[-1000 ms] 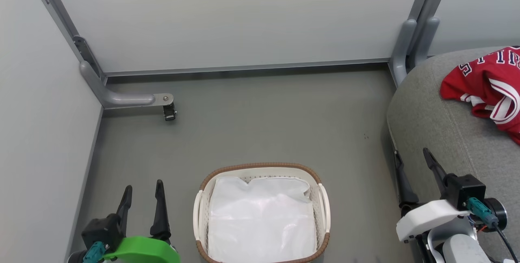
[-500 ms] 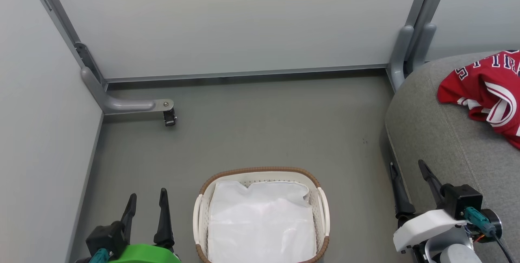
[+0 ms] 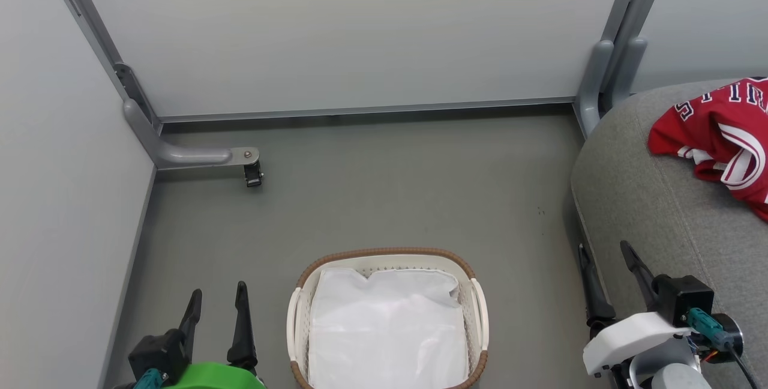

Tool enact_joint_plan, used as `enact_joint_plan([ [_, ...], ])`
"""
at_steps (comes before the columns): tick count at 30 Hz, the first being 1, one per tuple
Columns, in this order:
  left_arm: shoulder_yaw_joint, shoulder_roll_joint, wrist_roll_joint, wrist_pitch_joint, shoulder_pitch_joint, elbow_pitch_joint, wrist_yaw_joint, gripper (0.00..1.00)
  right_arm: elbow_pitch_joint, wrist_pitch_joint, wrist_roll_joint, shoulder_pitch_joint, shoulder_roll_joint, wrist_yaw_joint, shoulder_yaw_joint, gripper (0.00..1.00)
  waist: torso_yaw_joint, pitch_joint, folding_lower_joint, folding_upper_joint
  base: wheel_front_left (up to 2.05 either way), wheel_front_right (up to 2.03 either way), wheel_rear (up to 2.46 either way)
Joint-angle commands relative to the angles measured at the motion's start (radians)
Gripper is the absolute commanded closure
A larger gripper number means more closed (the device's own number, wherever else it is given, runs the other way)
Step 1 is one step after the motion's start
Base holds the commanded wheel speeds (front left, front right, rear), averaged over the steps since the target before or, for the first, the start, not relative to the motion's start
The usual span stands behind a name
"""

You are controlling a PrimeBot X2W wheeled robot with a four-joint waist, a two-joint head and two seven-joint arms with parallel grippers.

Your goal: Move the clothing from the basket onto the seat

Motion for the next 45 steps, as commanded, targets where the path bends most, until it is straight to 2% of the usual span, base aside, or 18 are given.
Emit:
enact_joint_plan([
  [1, 0.003, -0.004, 0.003, -0.001, 0.003, 0.003, -0.004, 0.00, 0.004, -0.005, 0.007, 0.002, -0.004, -0.001, -0.003, 0.00, 0.001, 0.001, 0.0000, 0.0000, 0.00, 0.00, 0.00],
  [4, 0.003, -0.006, 0.004, -0.001, 0.004, 0.005, -0.007, 0.00, 0.006, -0.005, 0.008, -0.001, -0.004, -0.001, -0.004, 0.00, 0.002, 0.002, 0.0000, 0.0000, 0.00, 0.00, 0.00],
  [5, 0.001, -0.004, 0.000, 0.000, 0.000, 0.003, -0.004, 1.00, 0.005, 0.000, 0.002, 0.000, 0.000, 0.000, -0.002, 1.00, 0.002, 0.002, 0.0000, 0.0000, 0.00, 0.00, 0.00],
  [9, 0.002, -0.007, -0.013, 0.005, 0.001, 0.031, -0.006, 1.00, 0.034, 0.009, 0.016, 0.006, 0.007, 0.000, -0.006, 1.00, 0.002, 0.002, 0.0000, 0.0000, 0.00, 0.00, 0.00],
  [27, 0.083, -0.025, -0.281, 0.091, -0.033, 0.015, -0.046, 1.00, 0.005, 0.094, 0.346, -0.003, 0.004, 0.000, -0.028, 1.00, -0.006, 0.002, 0.0000, 0.0000, 0.00, 0.00, 0.00],
  [45, 0.149, -0.039, -0.499, 0.162, -0.059, 0.002, -0.079, 1.00, -0.018, 0.163, 0.613, -0.013, 0.002, 0.000, -0.048, 1.00, -0.013, 0.003, 0.0000, 0.0000, 0.00, 0.00, 0.00],
])
